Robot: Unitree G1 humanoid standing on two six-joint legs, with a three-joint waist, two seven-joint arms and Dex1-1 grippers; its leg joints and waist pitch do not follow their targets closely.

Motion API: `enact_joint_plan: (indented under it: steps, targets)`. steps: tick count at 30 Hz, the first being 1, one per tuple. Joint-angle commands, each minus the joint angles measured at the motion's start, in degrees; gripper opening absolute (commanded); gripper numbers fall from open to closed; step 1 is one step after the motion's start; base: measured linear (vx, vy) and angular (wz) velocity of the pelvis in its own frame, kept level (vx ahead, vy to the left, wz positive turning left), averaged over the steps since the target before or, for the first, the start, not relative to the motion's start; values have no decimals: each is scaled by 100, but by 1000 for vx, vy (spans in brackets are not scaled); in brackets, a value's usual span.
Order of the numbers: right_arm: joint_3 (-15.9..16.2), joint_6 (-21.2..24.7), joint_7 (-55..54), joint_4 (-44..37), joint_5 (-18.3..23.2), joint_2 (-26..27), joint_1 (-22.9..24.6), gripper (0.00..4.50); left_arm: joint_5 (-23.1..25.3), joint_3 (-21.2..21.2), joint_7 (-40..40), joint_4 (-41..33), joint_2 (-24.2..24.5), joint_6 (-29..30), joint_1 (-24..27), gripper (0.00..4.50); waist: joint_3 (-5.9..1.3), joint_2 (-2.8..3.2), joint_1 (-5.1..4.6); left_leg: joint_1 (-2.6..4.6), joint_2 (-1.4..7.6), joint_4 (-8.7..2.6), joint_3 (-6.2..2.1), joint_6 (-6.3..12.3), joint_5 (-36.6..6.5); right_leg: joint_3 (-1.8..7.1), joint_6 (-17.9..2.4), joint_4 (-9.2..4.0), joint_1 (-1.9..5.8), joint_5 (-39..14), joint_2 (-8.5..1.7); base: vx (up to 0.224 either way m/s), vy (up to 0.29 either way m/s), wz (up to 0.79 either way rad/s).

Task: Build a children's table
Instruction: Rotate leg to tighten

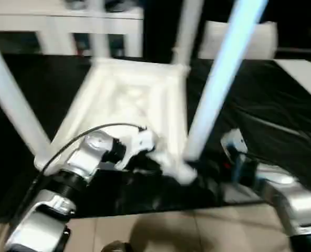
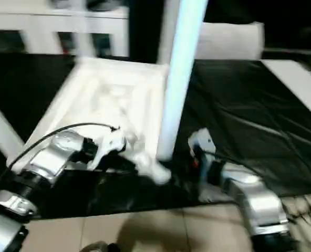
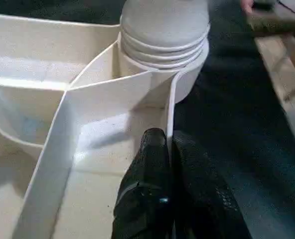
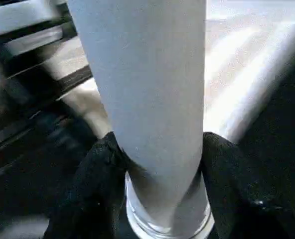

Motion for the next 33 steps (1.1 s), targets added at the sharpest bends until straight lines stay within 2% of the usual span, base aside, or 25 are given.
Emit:
enact_joint_plan:
  steps: [1,3,5,6,7,9,10,11,13,15,16,18,19,20,21,22,24,25,27,29,30,31,32,33]
  targets:
    - [533,356,-475,50,39,585,-158,193,-209,11,758,-250,-702,290,-74,0,-225,-71,-72,245,529,-581,-512,-952,-3546,187,-704,-595,-85,-3082,-397,-54,40,-26]
    - [510,419,-1030,270,-160,918,-338,193,-152,158,1269,-256,-940,521,-138,0,-210,-50,-117,260,516,-554,-534,-903,-3616,185,-640,-648,-103,-3341,-425,0,0,0]
    - [519,449,-1571,529,-418,1206,-551,193,-87,278,1714,-249,-1149,626,-201,0,-209,-28,-237,234,510,-613,-586,-990,-3855,112,-595,-638,-59,-3196,-360,-29,32,-19]
    - [467,471,-1787,633,-455,1401,-652,193,-59,348,1942,-255,-1251,654,-220,0,-207,-21,-252,226,508,-630,-594,-1016,-3934,100,-582,-636,-48,-3135,-346,-27,42,-19]
    - [448,442,-1876,675,-470,1517,-718,193,-46,367,2030,-271,-1306,674,-229,0,-206,4,-306,248,499,-662,-606,-1077,-4184,81,-610,-627,-78,-2990,-314,0,0,0]
    - [462,423,-1873,646,-467,1544,-728,193,-32,349,2031,-310,-1308,693,-222,0,-217,12,-339,299,493,-672,-605,-1068,-4355,67,-618,-656,-67,-2772,-302,0,0,0]
    - [497,388,-1836,592,-468,1547,-726,228,-14,307,1979,-381,-1285,705,-195,0,-210,14,-318,309,491,-673,-580,-1021,-4295,102,-633,-680,-102,-2651,-317,0,0,0]
    - [507,379,-1833,572,-481,1552,-723,228,-6,296,1960,-415,-1278,722,-180,0,-203,10,-311,316,488,-662,-570,-998,-4272,114,-637,-694,-122,-2655,-324,0,0,0]
    - [499,200,-1718,506,-497,1477,-674,265,19,224,1792,-525,-1181,733,-108,0,-210,4,-281,309,488,-631,-545,-879,-3988,167,-669,-708,-130,-2575,-368,0,0,0]
    - [421,53,-1564,430,-458,1332,-580,276,20,189,1622,-589,-1037,671,-42,0,-222,-6,-262,292,495,-626,-521,-794,-3788,191,-699,-701,-122,-2442,-373,0,0,0]
    - [390,-50,-1436,383,-459,1196,-518,291,20,192,1543,-625,-944,647,-1,0,-219,-5,-256,279,504,-633,-510,-752,-3655,202,-750,-682,-117,-2285,-362,0,0,0]
    - [298,-229,-1073,263,-384,909,-401,312,19,179,1319,-659,-737,493,66,0,-246,34,-227,258,515,-636,-496,-703,-3431,209,-814,-643,-71,-1932,-352,0,0,0]
    - [298,-229,-1073,263,-384,909,-401,316,19,179,1319,-659,-737,493,66,0,-252,17,-220,250,517,-635,-472,-655,-3308,216,-838,-638,-63,-1766,-342,0,0,0]
    - [243,-344,-768,167,-312,667,-325,316,-1,158,1114,-673,-587,350,104,0,-257,6,-209,233,516,-627,-441,-559,-3077,229,-943,-611,-58,-1490,-340,0,0,0]
    - [216,-413,-547,109,-274,480,-274,324,-23,133,935,-681,-476,259,129,0,-268,-15,-191,188,506,-621,-419,-418,-2812,223,-976,-591,-2,-1385,-341,0,0,0]
    - [199,-463,-397,74,-252,356,-239,349,-36,113,816,-692,-403,200,147,0,-290,-10,-149,178,517,-594,-404,-278,-2516,229,-1014,-584,29,-1307,-360,0,0,0]
    - [138,-579,27,17,-171,49,-158,357,-108,60,454,-744,-228,28,191,0,-290,-31,-93,190,524,-563,-369,-140,-2366,240,-1071,-603,9,-1414,-363,0,0,0]
    - [114,-618,245,-1,-131,-104,-125,363,-152,38,270,-763,-149,-26,207,0,-303,-31,-75,172,526,-549,-367,-80,-2228,236,-1116,-588,31,-1388,-368,58,-61,1]
    - [102,-695,605,-1,-72,-360,-85,390,-181,-27,-17,-772,-8,-167,219,0,-314,-27,-36,204,532,-533,-336,27,-2014,233,-1209,-580,10,-1217,-342,0,0,0]
    - [113,-747,838,28,-33,-533,-76,403,-173,-92,-215,-760,100,-301,217,0,-326,-22,17,191,536,-517,-321,121,-1754,230,-1294,-550,36,-976,-340,0,0,0]
    - [141,-789,1266,68,59,-835,-79,421,-181,-192,-610,-705,289,-531,196,0,-351,-2,73,211,543,-497,-304,204,-1455,208,-1401,-493,50,-574,-306,0,0,0]
    - [152,-796,1373,75,82,-909,-81,433,-187,-212,-705,-689,332,-580,188,0,-355,-4,88,210,550,-494,-300,234,-1365,204,-1431,-467,59,-433,-299,0,0,0]
    - [189,-810,1557,83,97,-1041,-81,433,-201,-240,-855,-659,394,-647,166,0,-357,-26,88,208,551,-489,-284,272,-1260,203,-1475,-447,64,-285,-292,0,0,0]
    - [208,-824,1646,90,105,-1103,-80,433,-216,-253,-918,-641,422,-681,155,0,-359,-13,120,214,553,-480,-274,329,-1136,197,-1544,-420,71,-113,-295,0,0,0]
